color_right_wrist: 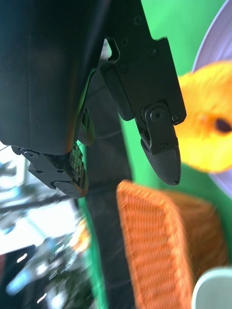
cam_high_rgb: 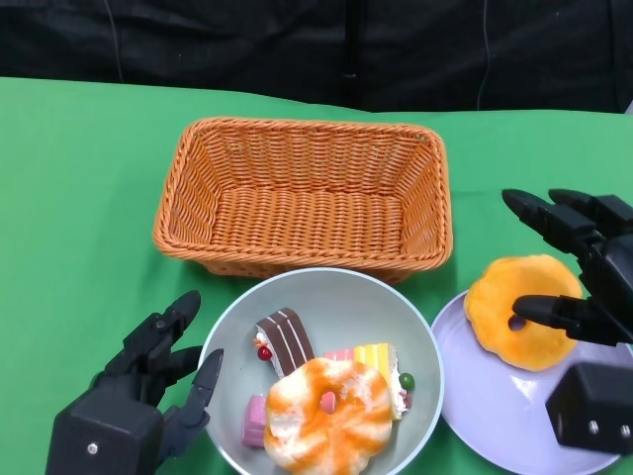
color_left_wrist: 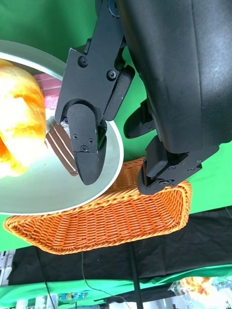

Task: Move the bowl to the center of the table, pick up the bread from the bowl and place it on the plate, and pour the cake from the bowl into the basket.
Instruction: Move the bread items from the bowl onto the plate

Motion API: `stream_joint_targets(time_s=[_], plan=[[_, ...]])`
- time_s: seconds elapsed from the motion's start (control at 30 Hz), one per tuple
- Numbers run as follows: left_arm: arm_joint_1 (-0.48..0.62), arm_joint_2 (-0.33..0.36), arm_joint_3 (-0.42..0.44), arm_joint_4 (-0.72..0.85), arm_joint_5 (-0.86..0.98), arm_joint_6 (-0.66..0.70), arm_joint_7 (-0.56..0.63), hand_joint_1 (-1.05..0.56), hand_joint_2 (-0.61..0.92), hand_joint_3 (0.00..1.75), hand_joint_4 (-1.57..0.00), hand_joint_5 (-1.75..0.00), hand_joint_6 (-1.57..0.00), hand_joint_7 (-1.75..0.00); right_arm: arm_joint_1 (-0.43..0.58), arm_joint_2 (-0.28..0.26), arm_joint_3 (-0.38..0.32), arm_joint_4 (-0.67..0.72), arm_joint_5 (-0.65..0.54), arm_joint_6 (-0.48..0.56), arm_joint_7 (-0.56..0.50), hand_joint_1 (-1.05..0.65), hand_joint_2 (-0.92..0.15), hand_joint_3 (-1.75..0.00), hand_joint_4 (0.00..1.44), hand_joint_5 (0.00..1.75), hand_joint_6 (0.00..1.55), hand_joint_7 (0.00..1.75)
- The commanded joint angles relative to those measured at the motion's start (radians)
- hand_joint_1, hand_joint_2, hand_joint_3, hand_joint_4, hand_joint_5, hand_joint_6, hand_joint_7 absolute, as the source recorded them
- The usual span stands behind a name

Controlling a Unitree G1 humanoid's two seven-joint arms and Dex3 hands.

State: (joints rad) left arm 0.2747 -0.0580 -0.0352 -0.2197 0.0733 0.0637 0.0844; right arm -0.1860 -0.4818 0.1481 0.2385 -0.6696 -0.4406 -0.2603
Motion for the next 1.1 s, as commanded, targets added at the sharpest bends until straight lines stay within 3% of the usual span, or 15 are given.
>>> stream_joint_targets(time_s=[0.03, 0.13, 0.3, 0.47, 0.6, 0.73, 0.87, 1.1], plan=[[-0.001, 0.01, 0.002, -0.005, 0.002, 0.004, -0.004, -0.55, 0.92, 0.47, -0.23, -0.85, -0.49, -0.01, -0.017, -0.01, 0.004, 0.048, -0.013, -0.107, -0.103, -0.68, -0.92, -0.15, 0.0, 0.57, 0.26, 0.02], [0.0, 0.011, 0.004, -0.009, -0.006, 0.007, -0.008, -0.55, 0.92, 0.47, -0.23, -0.84, -0.49, -0.01, -0.018, 0.003, 0.011, 0.05, -0.011, -0.209, -0.17, -0.63, -0.92, -0.1, 0.0, 0.73, 0.3, 0.05], [-0.001, 0.011, 0.006, -0.013, -0.006, 0.009, -0.008, -0.54, 0.92, 0.47, -0.23, -0.85, -0.49, -0.01, 0.011, 0.017, 0.022, -0.04, 0.068, -0.275, -0.087, -0.47, -0.92, -0.06, 0.0, 0.9, 0.33, 0.11], [-0.002, 0.009, 0.004, -0.017, -0.005, 0.017, -0.007, -0.53, 0.92, 0.47, -0.24, -0.85, -0.5, -0.01, 0.045, 0.023, 0.025, -0.138, 0.155, -0.273, 0.038, -0.44, -0.92, -0.04, 0.0, 0.94, 0.3, 0.13], [-0.007, 0.009, 0.002, -0.016, -0.002, 0.023, -0.007, -0.54, 0.92, 0.48, -0.23, -0.85, -0.49, -0.01, 0.094, 0.029, 0.037, -0.275, 0.271, -0.209, 0.193, -0.44, -0.91, -0.04, 0.0, 0.94, 0.29, 0.14], [-0.007, 0.009, 0.001, -0.016, -0.002, 0.024, -0.007, -0.54, 0.92, 0.48, -0.23, -0.85, -0.49, -0.01, 0.105, 0.043, 0.02, -0.299, 0.284, -0.19, 0.234, -0.44, -0.91, -0.03, 0.0, 0.94, 0.29, 0.15], [-0.028, 0.004, -0.003, 0.003, 0.005, 0.03, 0.001, -0.54, 0.92, 0.48, -0.23, -0.86, -0.49, -0.01, 0.065, 0.031, 0.107, -0.368, 0.303, -0.168, 0.397, -0.44, -0.89, -0.01, 0.06, 0.98, 0.37, 0.21], [-0.035, 0.001, -0.008, 0.006, 0.011, 0.028, 0.005, -0.54, 0.92, 0.48, -0.23, -0.85, -0.49, -0.01, 0.024, 0.056, 0.146, -0.35, 0.253, -0.178, 0.462, -0.43, -0.86, 0.0, 0.12, 0.98, 0.42, 0.25]])
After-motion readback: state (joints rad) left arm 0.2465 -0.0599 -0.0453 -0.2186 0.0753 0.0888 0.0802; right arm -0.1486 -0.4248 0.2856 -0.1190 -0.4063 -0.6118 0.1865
